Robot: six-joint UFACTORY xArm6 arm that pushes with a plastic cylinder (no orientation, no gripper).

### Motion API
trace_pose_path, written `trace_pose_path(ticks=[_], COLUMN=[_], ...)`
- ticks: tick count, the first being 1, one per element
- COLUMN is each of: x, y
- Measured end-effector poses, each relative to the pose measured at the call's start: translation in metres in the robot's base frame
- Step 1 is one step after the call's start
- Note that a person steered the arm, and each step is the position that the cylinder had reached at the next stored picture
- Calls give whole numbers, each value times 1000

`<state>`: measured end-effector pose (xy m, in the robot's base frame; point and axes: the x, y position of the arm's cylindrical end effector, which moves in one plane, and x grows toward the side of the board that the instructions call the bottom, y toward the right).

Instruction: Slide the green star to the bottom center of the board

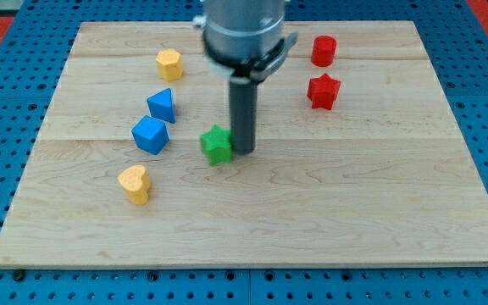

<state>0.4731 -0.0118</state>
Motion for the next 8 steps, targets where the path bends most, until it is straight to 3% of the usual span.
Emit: trace_pose_path(ticks=[1, 2, 3, 4, 5, 8], x=[-56, -40, 12, 33, -3, 15], y=[-3, -41, 0, 1, 6, -75])
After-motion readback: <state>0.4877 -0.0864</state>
